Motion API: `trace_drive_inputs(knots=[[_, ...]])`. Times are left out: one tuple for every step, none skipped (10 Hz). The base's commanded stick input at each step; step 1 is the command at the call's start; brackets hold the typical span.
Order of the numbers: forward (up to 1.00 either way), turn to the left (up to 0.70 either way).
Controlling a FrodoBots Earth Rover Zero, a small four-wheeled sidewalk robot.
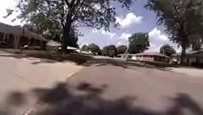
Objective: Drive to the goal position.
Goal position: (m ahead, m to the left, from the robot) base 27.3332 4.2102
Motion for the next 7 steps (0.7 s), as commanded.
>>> trace_drive_inputs(knots=[[1.0,0.0],[1.0,0.0],[1.0,0.0],[1.0,0.0],[1.0,0.0],[1.0,0.0],[1.0,0.0]])
